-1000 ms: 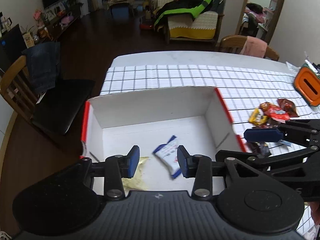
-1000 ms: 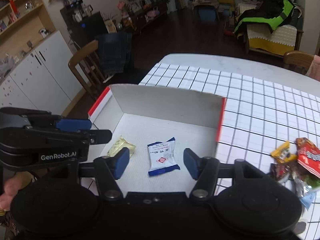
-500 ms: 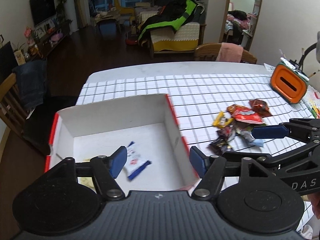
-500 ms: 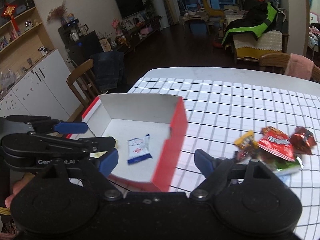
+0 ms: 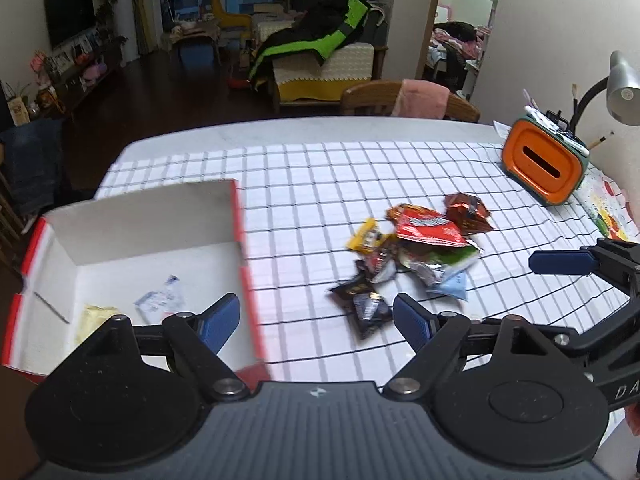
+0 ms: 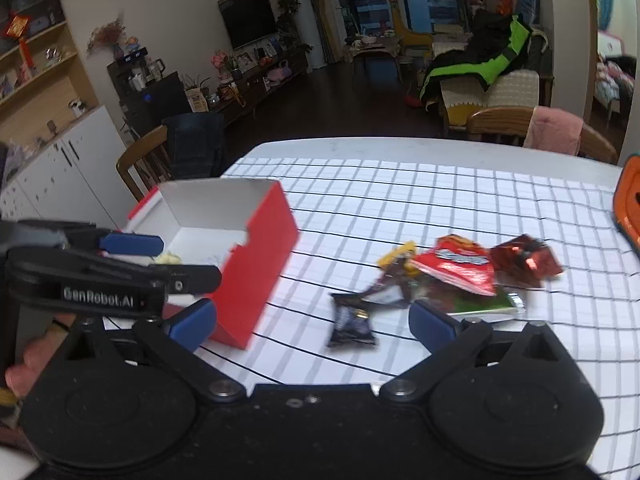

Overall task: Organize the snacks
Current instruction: 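Withdraw both tools from the box back to the snack pile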

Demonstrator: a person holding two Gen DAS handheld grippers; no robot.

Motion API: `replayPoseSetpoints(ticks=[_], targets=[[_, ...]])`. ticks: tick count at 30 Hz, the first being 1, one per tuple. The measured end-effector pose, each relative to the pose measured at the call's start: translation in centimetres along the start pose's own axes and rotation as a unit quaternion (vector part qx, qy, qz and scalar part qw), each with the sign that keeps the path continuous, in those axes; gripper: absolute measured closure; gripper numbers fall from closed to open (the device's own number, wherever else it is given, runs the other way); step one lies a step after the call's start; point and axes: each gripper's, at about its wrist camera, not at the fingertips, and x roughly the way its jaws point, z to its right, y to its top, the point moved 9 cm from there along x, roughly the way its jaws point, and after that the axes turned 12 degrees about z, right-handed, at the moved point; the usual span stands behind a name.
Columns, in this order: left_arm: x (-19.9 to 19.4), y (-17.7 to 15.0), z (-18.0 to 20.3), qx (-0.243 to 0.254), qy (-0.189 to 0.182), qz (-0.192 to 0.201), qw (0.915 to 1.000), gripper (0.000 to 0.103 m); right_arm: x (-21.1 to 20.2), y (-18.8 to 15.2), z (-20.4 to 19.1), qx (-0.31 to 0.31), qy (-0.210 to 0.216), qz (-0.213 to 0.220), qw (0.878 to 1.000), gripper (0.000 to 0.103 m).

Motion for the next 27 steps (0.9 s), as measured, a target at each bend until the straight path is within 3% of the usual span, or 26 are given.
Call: replayPoseSetpoints(ticks=[10,27], targets=[[4.7,-1.8,3.7,-0.002,0.015,-0.035,0.9993,0.018,0.1,-4.8,4.8,-0.095,0.008,-0.040,0.995,0.000],[13.8,-4.5,4.6,-0.033,0.046,-0.134,0.9894,0.018,6.5,-10.6,9.3,-0.151,0.084,-0.132,0.976,0.004]])
